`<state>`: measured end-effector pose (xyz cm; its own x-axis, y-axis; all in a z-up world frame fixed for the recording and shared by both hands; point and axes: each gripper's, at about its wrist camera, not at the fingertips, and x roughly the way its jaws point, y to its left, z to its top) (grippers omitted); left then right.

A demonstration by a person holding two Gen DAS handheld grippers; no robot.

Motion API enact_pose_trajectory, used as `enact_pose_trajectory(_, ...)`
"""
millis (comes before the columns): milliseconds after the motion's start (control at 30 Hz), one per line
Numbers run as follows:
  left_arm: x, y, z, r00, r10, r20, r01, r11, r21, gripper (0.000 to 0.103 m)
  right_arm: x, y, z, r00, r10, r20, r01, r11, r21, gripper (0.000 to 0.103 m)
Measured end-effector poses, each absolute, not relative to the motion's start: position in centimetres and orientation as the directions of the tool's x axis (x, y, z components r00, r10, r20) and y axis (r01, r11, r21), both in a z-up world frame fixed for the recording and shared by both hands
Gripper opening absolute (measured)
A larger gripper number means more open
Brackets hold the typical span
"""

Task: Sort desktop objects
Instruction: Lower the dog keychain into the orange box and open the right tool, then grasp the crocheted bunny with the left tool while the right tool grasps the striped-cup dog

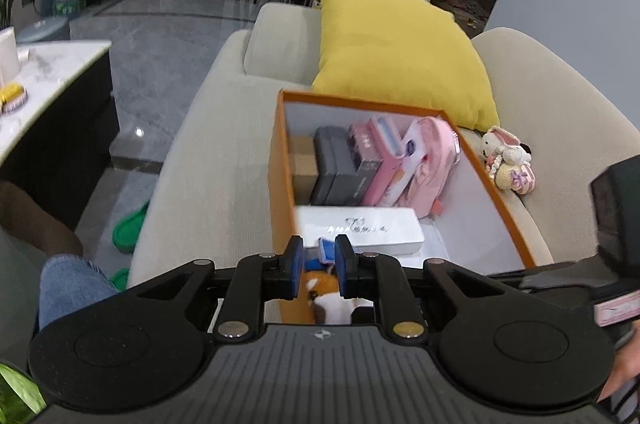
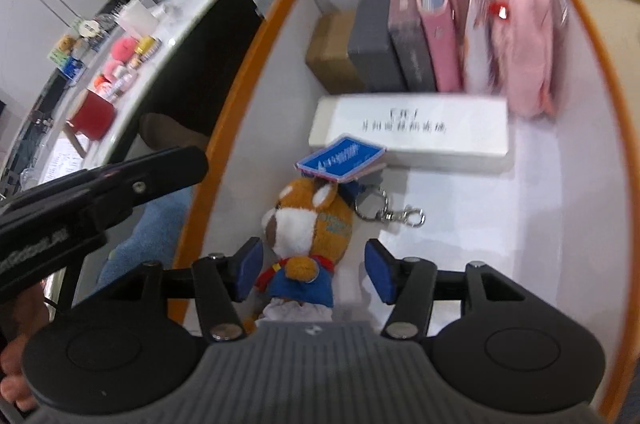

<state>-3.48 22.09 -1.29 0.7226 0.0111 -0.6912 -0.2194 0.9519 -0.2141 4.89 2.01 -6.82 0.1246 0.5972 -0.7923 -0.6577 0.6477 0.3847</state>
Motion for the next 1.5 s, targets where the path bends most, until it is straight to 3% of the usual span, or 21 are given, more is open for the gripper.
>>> enact_pose_trajectory(300,-1.6,16.0,3.2,0.767,0.013,-0.642,-0.103,0.989,-0.103,0.018,5.1,-5.4,0.4,0.327,0.689,-0.647,-0.715,0.628,0.308,0.058)
enact_pose_trajectory(467,2.1,11.5,5.1,0.761,-0.089,-0.643,0.002,0.991,-0.135,0.018,7.6,-11.7,2.4,0.481,0.630,-0.610,-0.674,0.710,0.202,0.058)
enact_pose_trajectory(733,11.2,4.9,6.1,0.695,-0.205,-0.689,0.083,0.975,-0.206,0.020,15.9,-20.1,2.1,0.631,0.427,-0.647,-0.525,0.850,0.049,0.057)
enact_pose_trajectory(1000,19.9,-0.2,4.6,0.649,-0.227,-0.726,0.103,0.972,-0.212,0.039,24.8,-22.3,0.9,0.627,0.299,-0.720,-0.533,0.838,-0.116,0.056)
enact_pose_trajectory(1067,22.2,-0.9,3.3,0.630,-0.228,-0.742,0.093,0.971,-0.220,0.056,27.1,-22.3,-0.2,0.607,0.285,-0.741,-0.549,0.825,-0.132,0.056)
enact_pose_trajectory(1267,28.0,-0.7,-1.5,0.565,-0.243,-0.788,0.003,0.956,-0.293,0.058,32.3,-22.8,-2.8,0.557,0.240,-0.795,-0.579,0.799,-0.164,0.055)
enact_pose_trajectory(1300,28.7,-0.6,-2.2,0.558,-0.243,-0.794,-0.018,0.952,-0.304,0.058,33.0,-22.8,-3.1,0.549,0.240,-0.800,-0.587,0.792,-0.166,0.047)
enact_pose_trajectory(1333,29.6,-0.5,-2.8,0.553,-0.246,-0.796,-0.035,0.948,-0.317,0.059,33.4,-22.7,-3.3,0.539,0.248,-0.805,-0.605,0.779,-0.165,0.046)
enact_pose_trajectory(1500,32.9,-1.4,-6.2,0.495,-0.262,-0.829,-0.071,0.938,-0.339,0.061,34.5,-20.7,-4.6,0.512,0.232,-0.827,-0.675,0.704,-0.220,0.048)
